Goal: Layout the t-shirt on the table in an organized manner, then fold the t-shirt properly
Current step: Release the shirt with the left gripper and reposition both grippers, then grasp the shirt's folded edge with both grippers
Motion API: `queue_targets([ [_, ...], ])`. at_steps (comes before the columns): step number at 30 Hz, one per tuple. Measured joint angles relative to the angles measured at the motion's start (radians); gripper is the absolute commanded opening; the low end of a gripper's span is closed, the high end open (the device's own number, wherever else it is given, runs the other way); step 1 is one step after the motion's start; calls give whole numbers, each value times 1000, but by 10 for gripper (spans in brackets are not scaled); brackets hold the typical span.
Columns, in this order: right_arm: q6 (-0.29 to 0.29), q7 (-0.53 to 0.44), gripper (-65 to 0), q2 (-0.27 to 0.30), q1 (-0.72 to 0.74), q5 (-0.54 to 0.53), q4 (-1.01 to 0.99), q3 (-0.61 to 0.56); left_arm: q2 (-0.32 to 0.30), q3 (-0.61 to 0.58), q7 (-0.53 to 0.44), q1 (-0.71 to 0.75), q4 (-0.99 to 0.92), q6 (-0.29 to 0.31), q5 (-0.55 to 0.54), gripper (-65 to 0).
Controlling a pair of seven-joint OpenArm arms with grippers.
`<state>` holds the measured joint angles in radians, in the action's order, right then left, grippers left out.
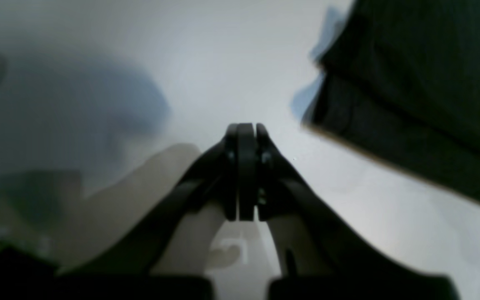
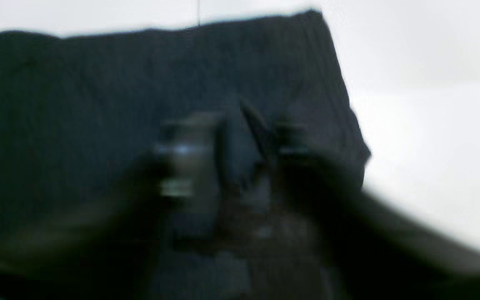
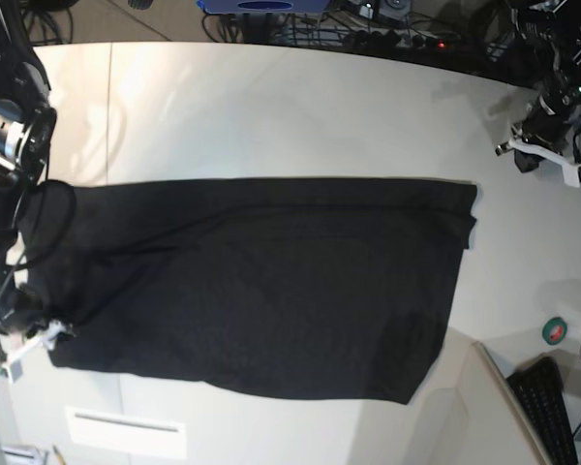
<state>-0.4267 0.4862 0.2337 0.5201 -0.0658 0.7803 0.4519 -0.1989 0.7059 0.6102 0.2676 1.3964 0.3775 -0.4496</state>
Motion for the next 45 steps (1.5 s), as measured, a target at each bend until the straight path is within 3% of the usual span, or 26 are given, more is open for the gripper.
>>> queue_targets([
  [1, 0, 8, -209, -2, -29, -1, 40, 0, 8, 5, -1, 1, 0, 0, 0, -592],
  [5, 9, 73, -248, -17, -219, -94, 337, 35, 65, 3, -11, 5, 5, 1, -8, -309],
  [7, 4, 135, -255, -19, -311, -145, 479, 45, 99, 3, -12, 10, 3, 1, -8, -222],
  [9, 12, 161, -257, -22, -402, -199, 597, 61, 115, 1, 0, 2, -5, 1, -4, -194],
  [15, 0, 180, -258, -61, -632, -264, 776, 81, 110, 7, -21, -125, -126, 1, -8, -194],
  [22, 0, 169, -258, -69, -712, -267, 797, 85, 111, 5, -26, -183, -203, 1, -8, -199],
  [28, 0, 179, -254, -196, -698, -266, 790, 285, 106, 4, -43, -219, -271, 6, -22, -380],
  [33, 0, 170, -254, -201, -645, -271, 666, 335, 105, -62, -46, -223, -282, 6, -22, -497],
  [37, 0, 178, -252, -201, -582, -261, 504, 424, 108, -61, -42, -226, -297, 15, -22, -634],
  [45, -27, 161, -245, -144, -438, -269, 281, 492, 104, -57, -31, -226, -298, 16, -23, -650],
])
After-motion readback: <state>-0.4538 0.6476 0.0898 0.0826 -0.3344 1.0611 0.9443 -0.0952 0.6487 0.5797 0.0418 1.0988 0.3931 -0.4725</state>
